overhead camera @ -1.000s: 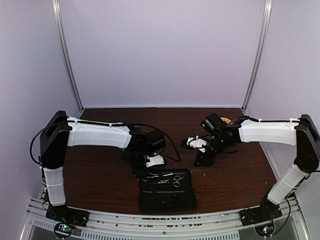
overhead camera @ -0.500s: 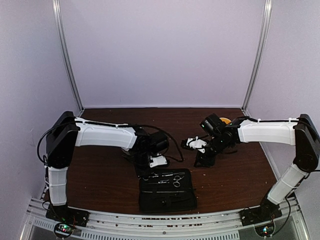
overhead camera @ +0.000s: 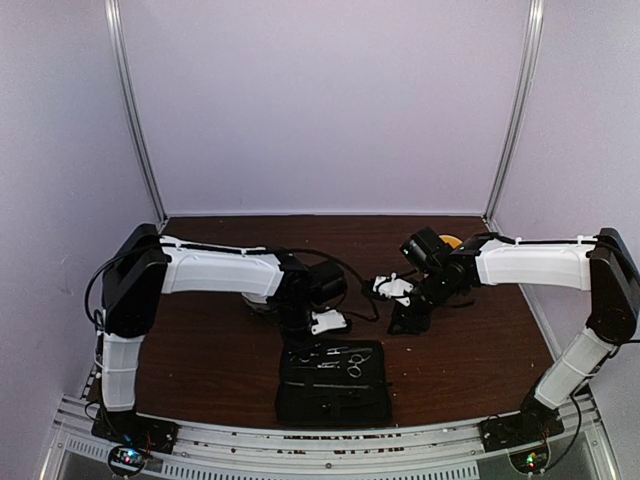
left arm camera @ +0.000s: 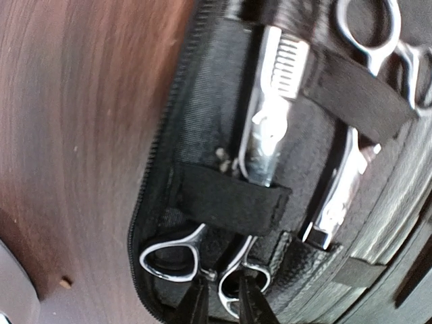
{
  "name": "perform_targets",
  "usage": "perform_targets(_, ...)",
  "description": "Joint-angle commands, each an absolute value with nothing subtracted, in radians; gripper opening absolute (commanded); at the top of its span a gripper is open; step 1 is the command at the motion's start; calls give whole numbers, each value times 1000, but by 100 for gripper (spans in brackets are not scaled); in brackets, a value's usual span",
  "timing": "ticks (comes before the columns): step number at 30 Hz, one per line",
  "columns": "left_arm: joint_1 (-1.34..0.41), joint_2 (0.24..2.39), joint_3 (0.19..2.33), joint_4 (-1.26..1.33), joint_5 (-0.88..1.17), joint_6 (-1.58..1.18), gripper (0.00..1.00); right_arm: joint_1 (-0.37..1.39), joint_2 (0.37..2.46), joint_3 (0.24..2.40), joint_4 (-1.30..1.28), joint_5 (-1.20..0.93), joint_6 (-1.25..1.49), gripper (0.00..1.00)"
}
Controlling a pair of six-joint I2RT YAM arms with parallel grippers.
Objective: Sort the hair-cutting tools
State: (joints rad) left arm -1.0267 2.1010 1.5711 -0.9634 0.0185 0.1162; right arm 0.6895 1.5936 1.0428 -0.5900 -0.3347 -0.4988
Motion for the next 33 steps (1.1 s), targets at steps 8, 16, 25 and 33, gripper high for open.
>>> perform_targets(8,-1063,2153,1616,-853,192,89,19,693,1593,1062,-592,-317,-505,45)
perform_targets(16,-1063,2094,1546,-868,156,72,23,692,1591,1060,-591,-316,-507,45)
perform_targets(25,-1041,1851,1503,-907,51,51,43,694,1638,1071,-599,-395,-483,45)
perform_targets(33,-898,1731,1536,-881,-184,-1,48,710,1691,1129,-635,-498,-436,38)
